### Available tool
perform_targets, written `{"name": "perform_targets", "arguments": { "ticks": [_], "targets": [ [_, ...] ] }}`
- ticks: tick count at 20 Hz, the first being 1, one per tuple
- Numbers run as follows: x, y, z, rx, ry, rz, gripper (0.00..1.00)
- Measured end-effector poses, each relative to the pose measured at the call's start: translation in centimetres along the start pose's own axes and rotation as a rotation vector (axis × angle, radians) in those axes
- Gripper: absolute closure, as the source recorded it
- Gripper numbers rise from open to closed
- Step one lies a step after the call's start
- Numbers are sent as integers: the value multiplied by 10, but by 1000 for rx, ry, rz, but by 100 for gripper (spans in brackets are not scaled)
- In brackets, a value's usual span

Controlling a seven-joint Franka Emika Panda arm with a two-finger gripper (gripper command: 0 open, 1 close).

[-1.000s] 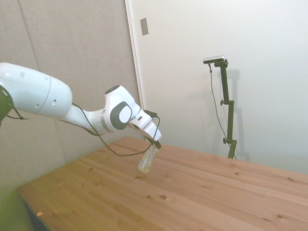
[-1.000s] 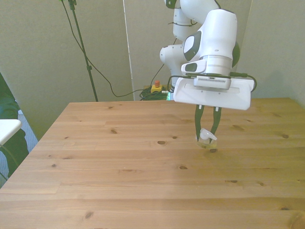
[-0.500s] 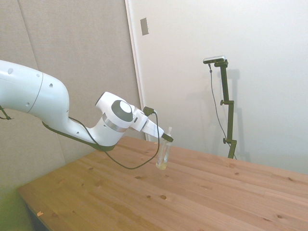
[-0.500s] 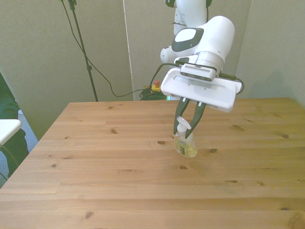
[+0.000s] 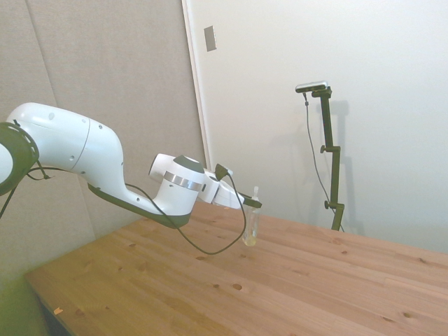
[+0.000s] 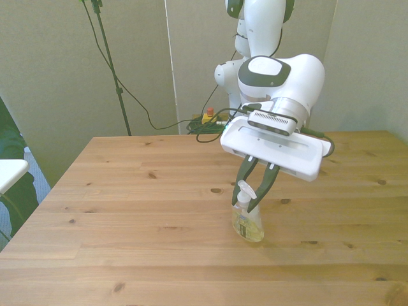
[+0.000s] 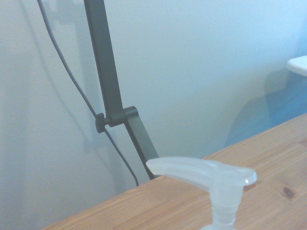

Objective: Stand the sanitizer

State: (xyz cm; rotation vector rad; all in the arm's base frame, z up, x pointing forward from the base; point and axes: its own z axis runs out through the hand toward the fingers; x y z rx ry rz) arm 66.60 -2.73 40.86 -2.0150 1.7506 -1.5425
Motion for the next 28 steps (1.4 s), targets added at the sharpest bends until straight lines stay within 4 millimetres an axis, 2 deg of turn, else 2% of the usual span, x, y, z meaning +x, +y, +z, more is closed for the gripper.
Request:
{"name": "perform_targets", "arguments": {
  "ticks": [3,4,13,21,24,28],
  "targets": [
    [-8,2,7,2,9,-2,100],
    [-9,3,8,4,11,-2,0],
    [-14,3,5,11,7,-7,0],
    [-29,13,1,-3,-15,-14,0],
    [-32,17,-8,-14,-52,-10,0],
    [-29,20,-30,-70,-149,-26,0]
  ]
}}
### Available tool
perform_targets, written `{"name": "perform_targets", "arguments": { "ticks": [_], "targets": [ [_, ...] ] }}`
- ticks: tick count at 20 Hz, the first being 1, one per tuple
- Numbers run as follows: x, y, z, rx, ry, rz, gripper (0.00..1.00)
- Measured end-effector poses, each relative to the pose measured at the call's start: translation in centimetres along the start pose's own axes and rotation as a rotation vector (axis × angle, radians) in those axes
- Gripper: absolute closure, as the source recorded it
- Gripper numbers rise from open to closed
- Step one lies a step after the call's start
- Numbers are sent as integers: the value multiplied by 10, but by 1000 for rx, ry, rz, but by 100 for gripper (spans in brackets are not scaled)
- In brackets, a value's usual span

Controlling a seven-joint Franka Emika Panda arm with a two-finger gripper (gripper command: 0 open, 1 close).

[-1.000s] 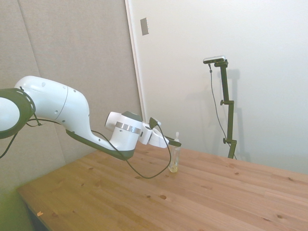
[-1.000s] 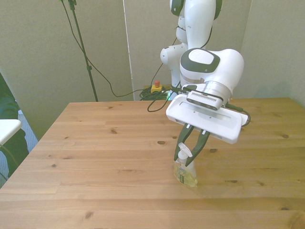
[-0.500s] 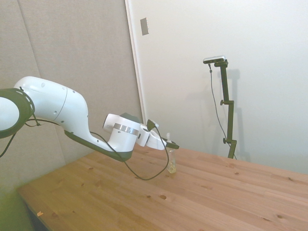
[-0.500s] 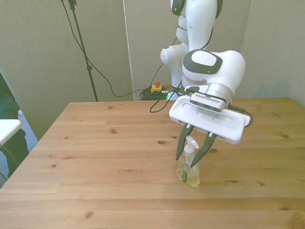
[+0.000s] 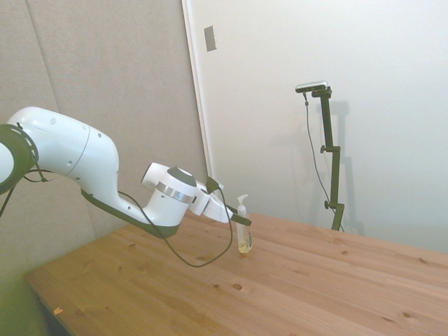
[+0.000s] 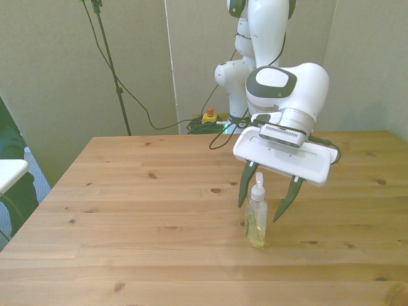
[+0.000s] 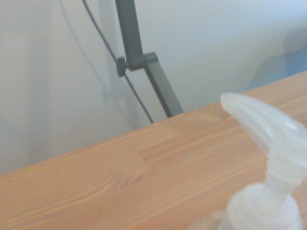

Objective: Stand the sanitizer

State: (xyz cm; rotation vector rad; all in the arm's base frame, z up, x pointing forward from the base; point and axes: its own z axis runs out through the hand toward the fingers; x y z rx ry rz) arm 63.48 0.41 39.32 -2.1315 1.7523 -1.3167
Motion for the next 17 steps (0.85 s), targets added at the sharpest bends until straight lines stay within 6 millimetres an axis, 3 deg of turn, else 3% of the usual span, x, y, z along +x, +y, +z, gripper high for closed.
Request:
{"name": "perform_targets", "arguments": {
  "ticks": [6,12,17],
  "targets": [
    [7,5,-28,-82,-152,-29,0],
    [-4,27,-94,-242,-368,-130,0],
    [24,51,-129,-370,-573,-246,0]
  ]
}}
